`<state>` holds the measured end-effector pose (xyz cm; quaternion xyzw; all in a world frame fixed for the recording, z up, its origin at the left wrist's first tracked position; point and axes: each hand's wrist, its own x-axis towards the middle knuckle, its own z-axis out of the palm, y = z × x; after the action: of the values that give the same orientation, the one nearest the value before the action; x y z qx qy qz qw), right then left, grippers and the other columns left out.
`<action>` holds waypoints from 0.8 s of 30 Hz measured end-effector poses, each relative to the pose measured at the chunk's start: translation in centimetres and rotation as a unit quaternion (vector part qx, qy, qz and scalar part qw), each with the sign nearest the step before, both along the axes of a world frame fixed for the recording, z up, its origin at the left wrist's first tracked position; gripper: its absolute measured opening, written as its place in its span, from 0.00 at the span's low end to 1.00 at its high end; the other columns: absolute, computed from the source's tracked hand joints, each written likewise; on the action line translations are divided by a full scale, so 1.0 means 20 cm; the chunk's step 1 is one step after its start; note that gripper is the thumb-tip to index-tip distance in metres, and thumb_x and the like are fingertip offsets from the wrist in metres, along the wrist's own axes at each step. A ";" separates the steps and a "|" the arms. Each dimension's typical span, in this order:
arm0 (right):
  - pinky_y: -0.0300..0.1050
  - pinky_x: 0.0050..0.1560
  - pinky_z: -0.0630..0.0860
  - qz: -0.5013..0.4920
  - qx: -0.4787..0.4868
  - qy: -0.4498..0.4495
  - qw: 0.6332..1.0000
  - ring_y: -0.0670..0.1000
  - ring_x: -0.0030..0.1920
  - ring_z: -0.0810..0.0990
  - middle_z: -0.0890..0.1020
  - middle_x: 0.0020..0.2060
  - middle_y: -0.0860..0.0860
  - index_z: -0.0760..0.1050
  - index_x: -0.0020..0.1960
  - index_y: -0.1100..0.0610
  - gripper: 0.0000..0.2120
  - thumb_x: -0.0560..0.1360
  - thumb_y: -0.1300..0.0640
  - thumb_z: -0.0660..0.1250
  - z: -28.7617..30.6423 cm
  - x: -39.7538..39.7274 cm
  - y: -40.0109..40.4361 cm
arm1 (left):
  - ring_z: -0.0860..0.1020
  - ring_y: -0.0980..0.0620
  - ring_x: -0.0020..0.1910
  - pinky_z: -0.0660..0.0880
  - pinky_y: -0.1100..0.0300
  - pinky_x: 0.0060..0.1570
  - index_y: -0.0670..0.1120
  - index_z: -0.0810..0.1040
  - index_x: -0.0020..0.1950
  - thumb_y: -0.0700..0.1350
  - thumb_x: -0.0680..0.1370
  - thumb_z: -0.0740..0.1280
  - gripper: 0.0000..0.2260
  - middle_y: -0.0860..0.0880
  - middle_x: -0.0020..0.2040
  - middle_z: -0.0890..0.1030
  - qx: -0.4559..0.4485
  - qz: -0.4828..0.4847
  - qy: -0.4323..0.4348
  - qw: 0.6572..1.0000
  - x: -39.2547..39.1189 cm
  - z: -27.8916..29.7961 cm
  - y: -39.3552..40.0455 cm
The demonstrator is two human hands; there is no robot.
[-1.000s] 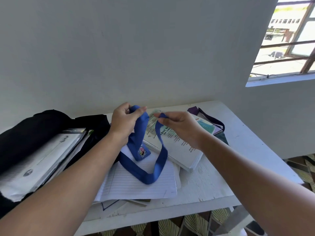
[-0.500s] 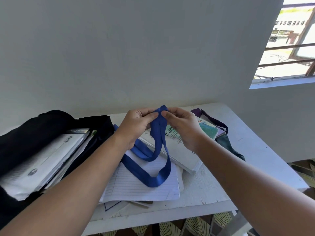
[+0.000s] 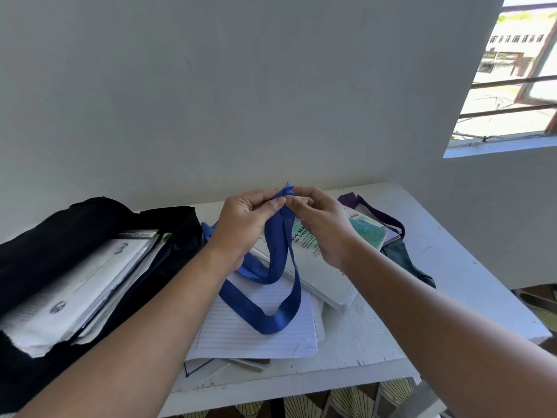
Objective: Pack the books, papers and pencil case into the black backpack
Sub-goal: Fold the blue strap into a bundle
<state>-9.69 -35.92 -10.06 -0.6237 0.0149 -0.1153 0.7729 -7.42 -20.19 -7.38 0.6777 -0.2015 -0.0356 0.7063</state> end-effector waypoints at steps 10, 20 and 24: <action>0.42 0.42 0.81 0.010 0.010 -0.035 0.999 0.47 0.42 0.84 0.87 0.41 0.52 0.82 0.52 0.63 0.06 0.77 0.62 0.75 0.06 0.00 0.01 | 0.83 0.42 0.59 0.80 0.43 0.61 0.42 0.80 0.65 0.43 0.78 0.73 0.16 0.42 0.58 0.85 0.109 -0.138 0.157 0.972 0.05 0.03 0.08; 0.54 0.60 0.81 0.140 0.048 0.031 0.988 0.55 0.62 0.83 0.83 0.63 0.54 0.70 0.73 0.55 0.32 0.76 0.39 0.73 0.02 0.01 -0.02 | 0.86 0.43 0.50 0.82 0.46 0.55 0.40 0.81 0.54 0.39 0.83 0.66 0.05 0.40 0.50 0.87 -0.028 0.018 0.100 0.994 0.05 0.16 -0.04; 0.51 0.65 0.79 0.232 -0.121 0.049 0.964 0.55 0.59 0.85 0.86 0.57 0.55 0.80 0.64 0.60 0.17 0.78 0.57 0.75 -0.02 -0.02 0.05 | 0.86 0.40 0.45 0.83 0.49 0.46 0.40 0.73 0.57 0.39 0.86 0.57 0.06 0.43 0.47 0.86 -0.145 0.036 0.105 0.983 0.06 0.26 -0.06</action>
<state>-10.05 -34.97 -10.42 -0.7038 -0.1064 0.0965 0.6957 -6.23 -21.32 -2.25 0.5678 -0.1051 -0.0516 0.8148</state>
